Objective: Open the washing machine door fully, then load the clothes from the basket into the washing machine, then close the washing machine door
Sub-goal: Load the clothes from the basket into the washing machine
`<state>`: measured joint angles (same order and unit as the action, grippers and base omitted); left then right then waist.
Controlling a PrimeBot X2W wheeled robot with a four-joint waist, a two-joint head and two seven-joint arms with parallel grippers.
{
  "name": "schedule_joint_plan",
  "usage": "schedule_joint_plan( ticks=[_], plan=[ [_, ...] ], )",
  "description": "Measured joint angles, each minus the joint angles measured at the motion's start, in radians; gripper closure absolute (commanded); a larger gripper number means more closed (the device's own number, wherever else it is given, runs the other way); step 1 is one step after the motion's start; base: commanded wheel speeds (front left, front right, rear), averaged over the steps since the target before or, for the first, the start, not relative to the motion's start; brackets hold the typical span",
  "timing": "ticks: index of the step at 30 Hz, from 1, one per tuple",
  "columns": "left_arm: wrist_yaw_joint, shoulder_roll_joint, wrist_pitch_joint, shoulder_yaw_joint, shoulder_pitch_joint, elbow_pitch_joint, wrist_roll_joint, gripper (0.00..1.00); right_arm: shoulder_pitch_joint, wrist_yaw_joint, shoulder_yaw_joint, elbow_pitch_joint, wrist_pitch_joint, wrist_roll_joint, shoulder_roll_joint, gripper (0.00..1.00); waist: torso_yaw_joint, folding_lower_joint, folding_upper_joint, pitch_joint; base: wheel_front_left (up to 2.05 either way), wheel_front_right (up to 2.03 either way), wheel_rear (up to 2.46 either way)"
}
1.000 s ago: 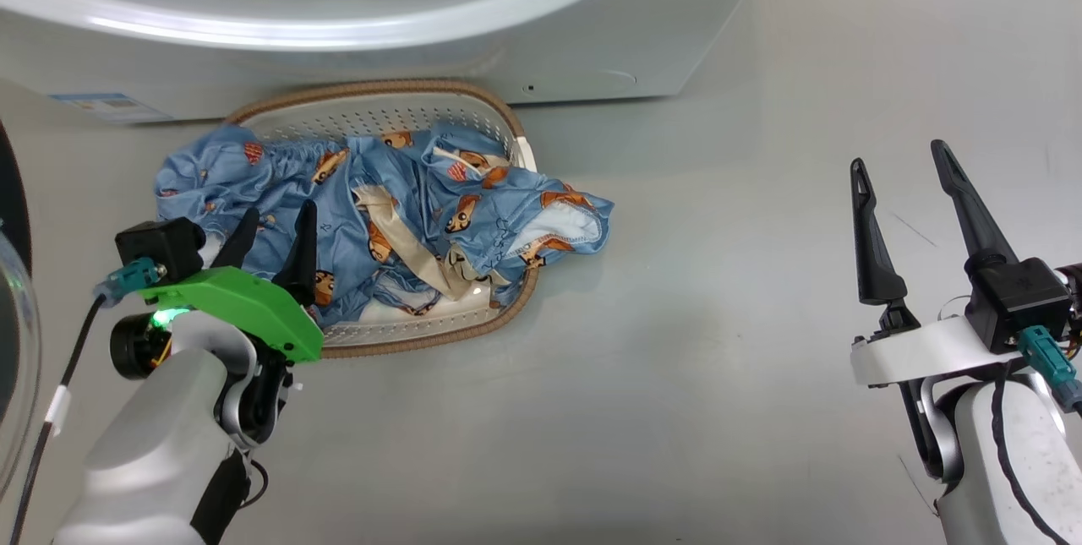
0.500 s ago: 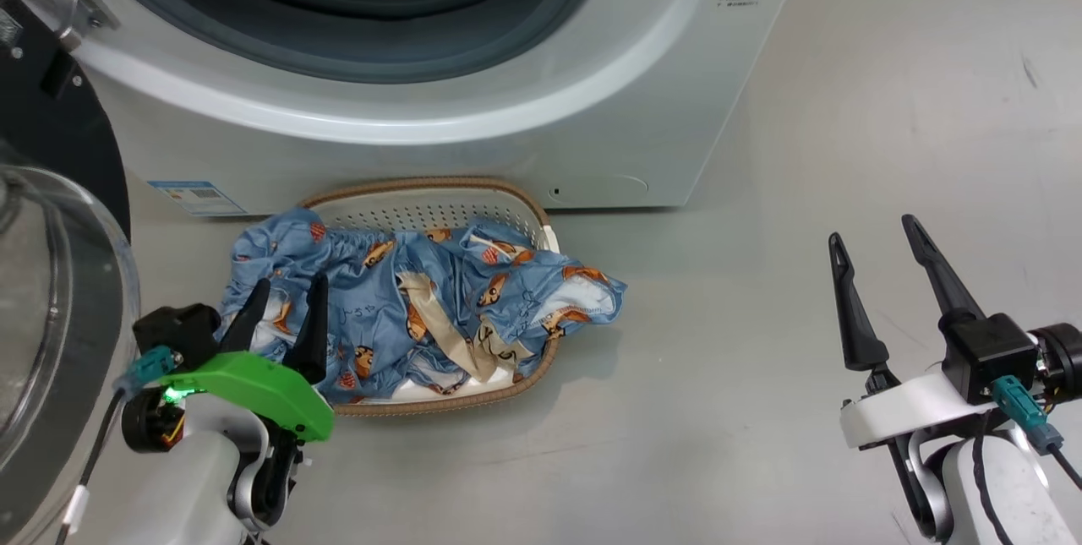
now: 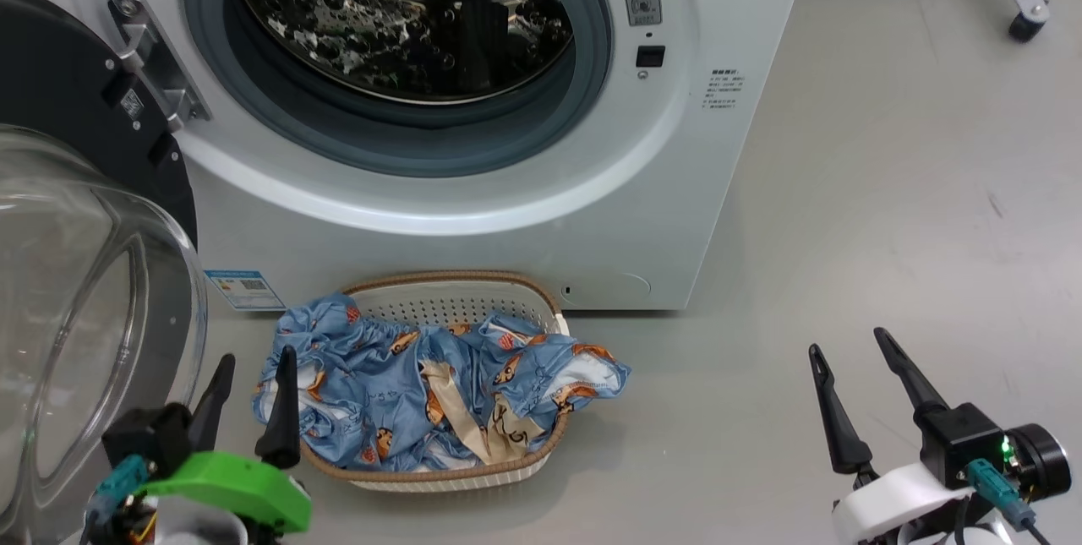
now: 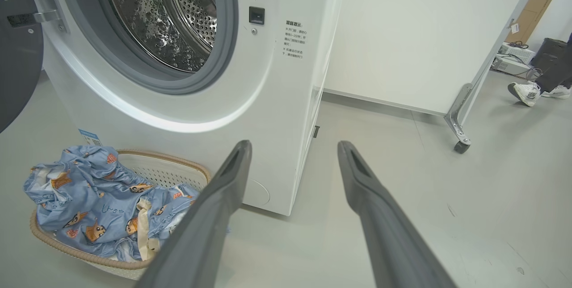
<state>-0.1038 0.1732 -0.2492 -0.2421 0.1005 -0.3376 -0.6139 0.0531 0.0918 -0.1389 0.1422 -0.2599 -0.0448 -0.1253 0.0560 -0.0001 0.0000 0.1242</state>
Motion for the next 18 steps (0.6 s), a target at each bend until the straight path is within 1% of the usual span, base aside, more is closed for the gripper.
schedule_joint_plan(
  ticks=[3,7,12,18],
  plan=[
    [0.008,-0.001,0.0,0.025,-0.08,0.036,0.035,0.0,0.03,0.0,-0.004,0.003,0.0,-0.005,0.005,0.0,0.0,0.0,0.0,-0.043,0.0,0.0,0.0],
    [0.008,-0.003,0.0,0.051,-0.16,0.086,0.069,0.0,0.051,0.003,-0.005,-0.002,0.0,-0.008,0.012,0.0,-0.004,0.0,0.0,-0.092,0.0,0.0,0.0],
    [0.008,-0.025,0.0,0.079,-0.212,0.149,0.104,0.0,0.064,0.004,-0.005,-0.008,0.0,-0.009,0.016,0.0,-0.015,0.0,0.0,-0.129,0.0,0.0,0.0],
    [0.007,-0.039,0.0,0.109,-0.263,0.203,0.144,0.0,0.079,0.004,-0.003,-0.016,0.0,-0.009,0.013,0.0,-0.034,0.0,0.0,-0.146,0.0,0.0,0.0]
  ],
)
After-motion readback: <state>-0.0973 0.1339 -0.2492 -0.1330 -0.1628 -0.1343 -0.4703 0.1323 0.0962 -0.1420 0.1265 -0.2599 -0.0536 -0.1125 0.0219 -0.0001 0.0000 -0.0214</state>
